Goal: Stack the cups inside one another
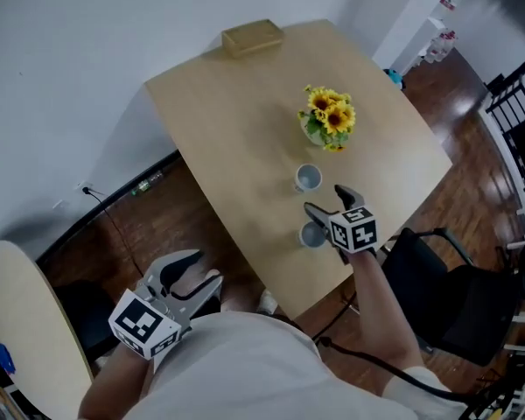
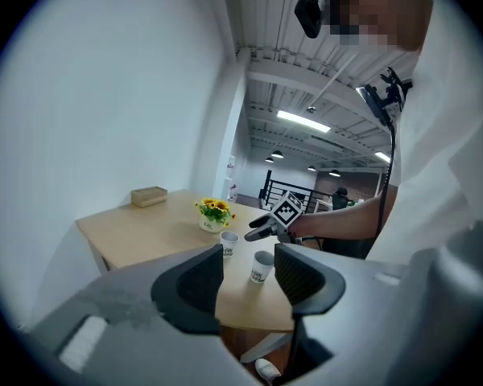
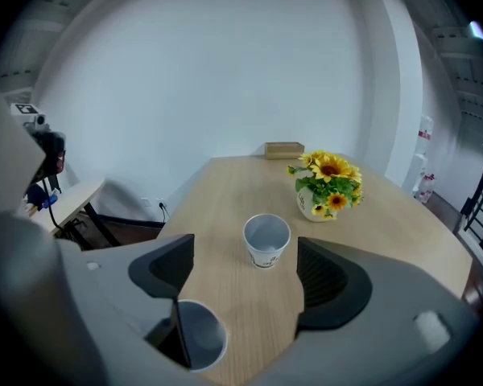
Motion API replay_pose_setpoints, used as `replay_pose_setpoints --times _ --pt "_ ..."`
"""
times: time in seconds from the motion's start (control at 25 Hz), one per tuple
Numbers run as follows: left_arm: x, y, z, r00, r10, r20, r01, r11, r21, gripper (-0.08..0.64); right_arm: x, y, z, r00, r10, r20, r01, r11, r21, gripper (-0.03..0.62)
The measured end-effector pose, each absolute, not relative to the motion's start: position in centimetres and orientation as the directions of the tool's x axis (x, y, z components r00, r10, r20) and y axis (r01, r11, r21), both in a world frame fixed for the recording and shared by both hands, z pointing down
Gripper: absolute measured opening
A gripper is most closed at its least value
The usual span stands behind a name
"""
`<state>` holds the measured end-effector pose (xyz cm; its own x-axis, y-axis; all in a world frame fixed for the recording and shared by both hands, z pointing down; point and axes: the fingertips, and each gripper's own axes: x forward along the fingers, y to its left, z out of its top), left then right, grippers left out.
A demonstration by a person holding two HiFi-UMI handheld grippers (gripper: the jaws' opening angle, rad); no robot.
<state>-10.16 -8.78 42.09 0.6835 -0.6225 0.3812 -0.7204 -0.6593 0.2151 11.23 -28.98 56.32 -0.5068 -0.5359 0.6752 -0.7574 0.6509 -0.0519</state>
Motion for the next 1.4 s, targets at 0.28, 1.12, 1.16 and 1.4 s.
replay_pose_setpoints --times 0.28,1.12,1.16,1.4 --pt "-10.5 -7.2 42.5 0.584 -0.692 0.426 -0.806 -0.557 0.200 0.212 10.1 -34.1 60.1 -0.493 -0.490 0.719 -0.731 0.682 -0.037 0.432" --pt "-10.0 -8.2 41.9 0.667 -0.640 0.381 -0.737 -0.641 0.214 0.212 11.3 -32.0 53.4 -0.515 -0.570 0.640 -0.748 0.663 -0.011 0.350" --pt "-9.9 -8.5 41.7 0.684 -0.628 0.372 -0.721 -0.659 0.214 0.212 11.7 -31.3 52.4 -0.511 -0.582 0.633 -0.756 0.654 -0.008 0.350" --pt "-9.2 -9.2 41.3 0.781 -0.535 0.320 -0.612 -0.758 0.226 0.212 13.7 -26.7 48.2 -0.477 -0.633 0.610 -0.801 0.598 -0.006 0.350"
